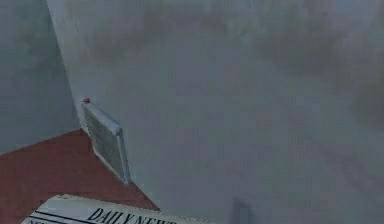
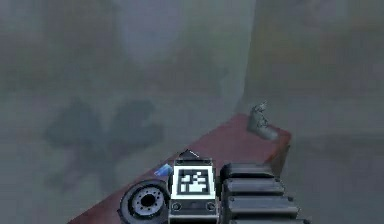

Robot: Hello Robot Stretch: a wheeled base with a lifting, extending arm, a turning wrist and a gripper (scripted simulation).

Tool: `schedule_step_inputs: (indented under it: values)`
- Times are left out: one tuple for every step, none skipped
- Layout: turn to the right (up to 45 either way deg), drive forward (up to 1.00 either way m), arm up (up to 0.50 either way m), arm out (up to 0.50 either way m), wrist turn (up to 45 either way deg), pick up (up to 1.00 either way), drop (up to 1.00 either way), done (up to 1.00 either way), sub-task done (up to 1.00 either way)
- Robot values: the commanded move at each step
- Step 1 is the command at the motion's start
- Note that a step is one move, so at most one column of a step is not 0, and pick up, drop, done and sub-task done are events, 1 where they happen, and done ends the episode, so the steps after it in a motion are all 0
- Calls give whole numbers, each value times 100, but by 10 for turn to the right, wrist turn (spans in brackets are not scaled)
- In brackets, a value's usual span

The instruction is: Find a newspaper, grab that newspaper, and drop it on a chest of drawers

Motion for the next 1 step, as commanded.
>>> schedule_step_inputs:
  values:
    - [30,0,0,0,0,0,0,0,0]
